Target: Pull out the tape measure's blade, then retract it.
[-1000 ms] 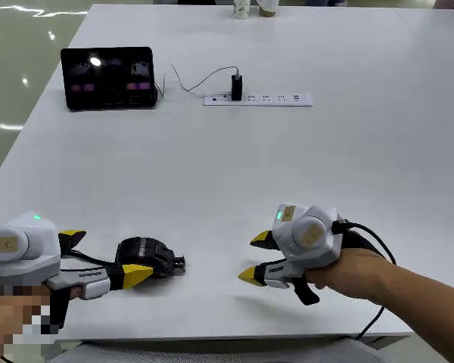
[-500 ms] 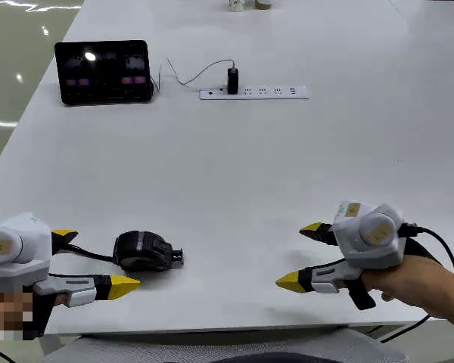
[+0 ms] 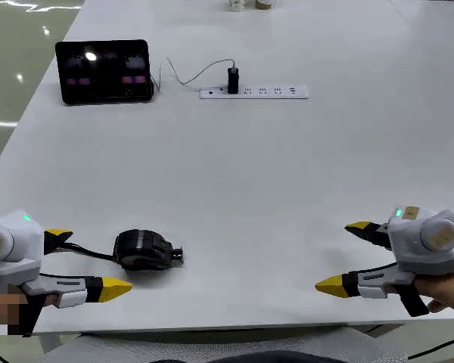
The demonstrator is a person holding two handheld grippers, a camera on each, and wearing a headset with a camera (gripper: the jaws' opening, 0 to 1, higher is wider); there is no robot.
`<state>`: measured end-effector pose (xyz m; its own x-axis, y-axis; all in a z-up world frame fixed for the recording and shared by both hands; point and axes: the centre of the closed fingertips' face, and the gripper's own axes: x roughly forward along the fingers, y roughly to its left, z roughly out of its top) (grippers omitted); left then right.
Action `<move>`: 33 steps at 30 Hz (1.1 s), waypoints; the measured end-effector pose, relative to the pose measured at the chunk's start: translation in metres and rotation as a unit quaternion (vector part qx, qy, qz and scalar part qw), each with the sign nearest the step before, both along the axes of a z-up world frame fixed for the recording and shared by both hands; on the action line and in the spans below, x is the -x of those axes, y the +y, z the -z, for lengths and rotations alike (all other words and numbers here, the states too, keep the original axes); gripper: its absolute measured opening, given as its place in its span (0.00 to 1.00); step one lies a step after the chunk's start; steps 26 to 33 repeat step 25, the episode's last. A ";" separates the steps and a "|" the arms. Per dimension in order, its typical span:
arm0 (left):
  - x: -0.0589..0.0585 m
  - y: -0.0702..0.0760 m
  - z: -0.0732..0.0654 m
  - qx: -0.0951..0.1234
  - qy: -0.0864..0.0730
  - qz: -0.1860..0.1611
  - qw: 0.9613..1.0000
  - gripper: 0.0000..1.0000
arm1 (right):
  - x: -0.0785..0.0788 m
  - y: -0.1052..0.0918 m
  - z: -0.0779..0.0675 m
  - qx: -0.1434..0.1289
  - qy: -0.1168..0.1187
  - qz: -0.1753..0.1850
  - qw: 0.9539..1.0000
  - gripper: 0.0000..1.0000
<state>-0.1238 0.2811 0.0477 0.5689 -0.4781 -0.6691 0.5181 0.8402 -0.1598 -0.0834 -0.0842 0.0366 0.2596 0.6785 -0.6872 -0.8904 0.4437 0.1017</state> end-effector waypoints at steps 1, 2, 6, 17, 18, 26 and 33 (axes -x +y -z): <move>0.000 0.001 0.000 -0.001 0.001 0.000 1.000 0.98 | 0.001 -0.003 0.000 0.004 0.000 0.000 1.000 0.88; 0.001 0.002 0.000 -0.002 0.001 0.000 1.000 0.99 | 0.002 -0.008 0.001 0.009 -0.001 0.001 1.000 0.89; 0.001 0.005 0.000 -0.005 0.000 0.001 1.000 0.99 | 0.003 -0.020 0.001 0.011 0.000 0.005 1.000 0.93; 0.005 0.008 -0.003 -0.003 0.008 0.009 1.000 0.99 | -0.003 -0.036 -0.005 0.000 0.001 0.028 1.000 0.99; 0.005 0.008 -0.003 -0.003 0.008 0.009 1.000 0.99 | -0.003 -0.036 -0.004 0.001 0.001 0.028 1.000 0.99; 0.003 0.013 -0.003 -0.008 0.007 0.010 1.000 0.99 | -0.001 -0.039 -0.001 0.003 0.005 0.027 1.000 0.99; 0.003 0.013 -0.003 -0.008 0.007 0.010 1.000 0.99 | -0.001 -0.039 -0.001 0.003 0.005 0.027 1.000 0.99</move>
